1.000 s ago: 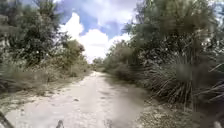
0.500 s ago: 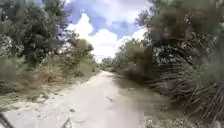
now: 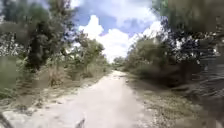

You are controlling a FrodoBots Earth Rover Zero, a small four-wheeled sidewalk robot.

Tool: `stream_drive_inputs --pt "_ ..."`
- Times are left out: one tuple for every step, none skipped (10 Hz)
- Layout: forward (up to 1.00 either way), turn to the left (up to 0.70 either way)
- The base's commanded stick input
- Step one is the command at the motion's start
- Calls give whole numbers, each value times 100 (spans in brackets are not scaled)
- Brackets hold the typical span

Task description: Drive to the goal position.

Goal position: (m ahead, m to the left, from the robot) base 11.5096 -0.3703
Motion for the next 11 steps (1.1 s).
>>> stream_drive_inputs --pt "100 0" --pt "100 0" --pt "100 0" --pt "100 0" --pt "100 0" --pt "100 0" --pt "100 0" --pt "100 0" --pt "100 0" --pt "100 0" --pt "100 0"
